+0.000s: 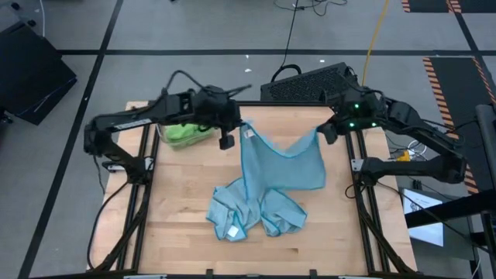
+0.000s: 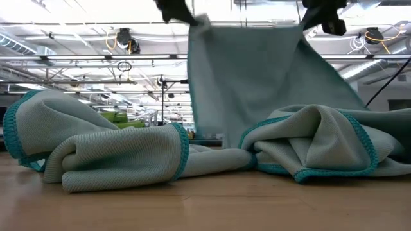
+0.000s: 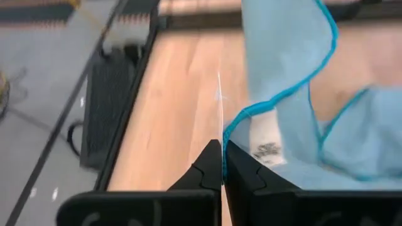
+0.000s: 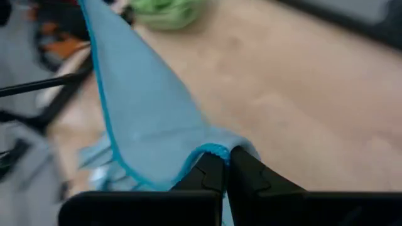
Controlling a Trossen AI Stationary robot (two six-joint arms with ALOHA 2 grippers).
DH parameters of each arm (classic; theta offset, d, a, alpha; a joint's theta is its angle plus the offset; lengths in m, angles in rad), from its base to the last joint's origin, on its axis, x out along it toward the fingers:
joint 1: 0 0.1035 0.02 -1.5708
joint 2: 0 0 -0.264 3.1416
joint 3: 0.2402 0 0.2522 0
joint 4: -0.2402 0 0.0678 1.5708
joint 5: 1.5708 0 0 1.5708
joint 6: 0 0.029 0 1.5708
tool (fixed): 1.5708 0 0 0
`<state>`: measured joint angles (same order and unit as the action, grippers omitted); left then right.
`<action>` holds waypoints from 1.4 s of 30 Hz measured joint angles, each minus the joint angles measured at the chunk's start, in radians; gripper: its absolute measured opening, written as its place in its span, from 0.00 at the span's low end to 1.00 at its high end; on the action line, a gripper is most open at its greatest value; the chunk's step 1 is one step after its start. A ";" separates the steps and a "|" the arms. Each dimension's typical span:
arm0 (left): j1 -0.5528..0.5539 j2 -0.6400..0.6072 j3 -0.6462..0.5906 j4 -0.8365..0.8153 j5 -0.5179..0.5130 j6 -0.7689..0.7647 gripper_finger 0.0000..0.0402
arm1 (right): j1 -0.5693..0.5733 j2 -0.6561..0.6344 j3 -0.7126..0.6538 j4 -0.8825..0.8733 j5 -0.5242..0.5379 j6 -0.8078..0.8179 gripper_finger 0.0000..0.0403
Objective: Fold microfiber towels
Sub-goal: Fold the top center blue microfiber cloth
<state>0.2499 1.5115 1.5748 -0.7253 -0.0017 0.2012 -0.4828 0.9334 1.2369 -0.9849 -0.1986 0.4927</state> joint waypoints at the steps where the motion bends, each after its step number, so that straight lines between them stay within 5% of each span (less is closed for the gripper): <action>1: 0.015 0.006 -0.021 0.009 -0.001 -0.001 0.01 | 0.000 0.009 0.000 0.001 0.043 -0.018 0.00; 7: 0.086 0.037 -0.156 0.150 -0.046 -0.012 0.01 | -0.018 0.057 -0.114 0.194 0.226 -0.096 0.00; 16: 0.146 0.088 -0.288 0.363 -0.084 -0.032 0.01 | -0.129 0.100 -0.310 0.380 0.224 -0.121 0.00; 34: 0.259 0.166 -0.289 0.396 -0.217 -0.102 0.02 | -0.340 0.231 -0.317 0.550 0.252 -0.355 0.00; 42: 0.291 0.178 -0.289 0.386 -0.219 -0.158 0.02 | -0.370 0.186 -0.317 0.465 0.249 -0.422 0.00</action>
<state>0.5411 1.6894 1.2854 -0.3393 -0.2209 0.0434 -0.8524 1.1199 0.9199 -0.5197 0.0503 0.0706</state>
